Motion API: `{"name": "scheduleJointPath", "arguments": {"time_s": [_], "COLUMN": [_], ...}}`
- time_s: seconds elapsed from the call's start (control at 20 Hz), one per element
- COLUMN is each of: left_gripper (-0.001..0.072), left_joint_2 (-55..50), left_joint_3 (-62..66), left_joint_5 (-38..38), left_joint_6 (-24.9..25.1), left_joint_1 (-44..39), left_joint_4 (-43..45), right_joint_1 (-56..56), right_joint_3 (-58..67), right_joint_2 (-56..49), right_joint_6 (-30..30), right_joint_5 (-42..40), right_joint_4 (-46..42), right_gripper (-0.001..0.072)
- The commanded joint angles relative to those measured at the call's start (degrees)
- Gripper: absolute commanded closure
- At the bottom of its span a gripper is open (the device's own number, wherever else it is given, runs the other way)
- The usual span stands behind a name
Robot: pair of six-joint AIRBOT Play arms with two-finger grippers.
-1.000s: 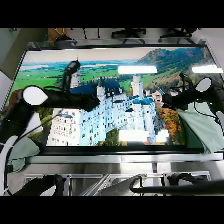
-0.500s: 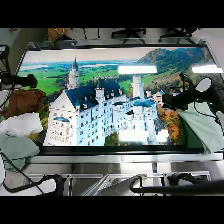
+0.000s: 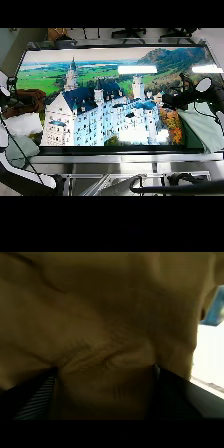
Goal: Fold the shirts.
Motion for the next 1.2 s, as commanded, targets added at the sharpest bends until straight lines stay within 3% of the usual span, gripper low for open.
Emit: {"name": "scheduleJointPath", "arguments": {"time_s": [0.0,0.05,0.25,0.55,0.7,0.85,1.15], "left_gripper": [0.0299,0.0696,0.0691,0.0691,0.0691,0.0690,0.0685], "left_joint_2": [-3.5,-3.2,-1.1,11.9,21.9,28.0,27.8], "left_joint_3": [0.2,1.5,14.2,31.1,24.2,13.9,-6.8], "left_joint_5": [-0.7,-2.3,-11.0,-21.3,-22.4,-23.1,-14.4], "left_joint_6": [-1.2,-1.5,-2.1,-2.1,-3.0,-4.1,-4.1], "left_joint_1": [0.3,0.1,-2.8,-14.6,-22.4,-32.2,-49.8], "left_joint_4": [0.2,-0.1,-8.1,-26.4,-33.8,-33.9,-34.1], "right_joint_1": [0.1,0.1,0.1,0.1,0.1,0.1,0.1], "right_joint_3": [0.0,0.0,0.0,0.0,0.0,0.0,0.0], "right_joint_2": [0.0,0.0,0.0,0.0,0.0,0.0,0.0], "right_joint_6": [0.0,0.0,0.0,0.0,0.0,-2.0,-4.3], "right_joint_5": [0.0,0.0,0.0,0.1,0.9,1.6,1.9], "right_joint_4": [0.0,0.0,0.0,0.5,0.4,0.5,0.5], "right_gripper": [0.0691,0.0691,0.0691,0.0691,0.0691,0.0691,0.0685]}}
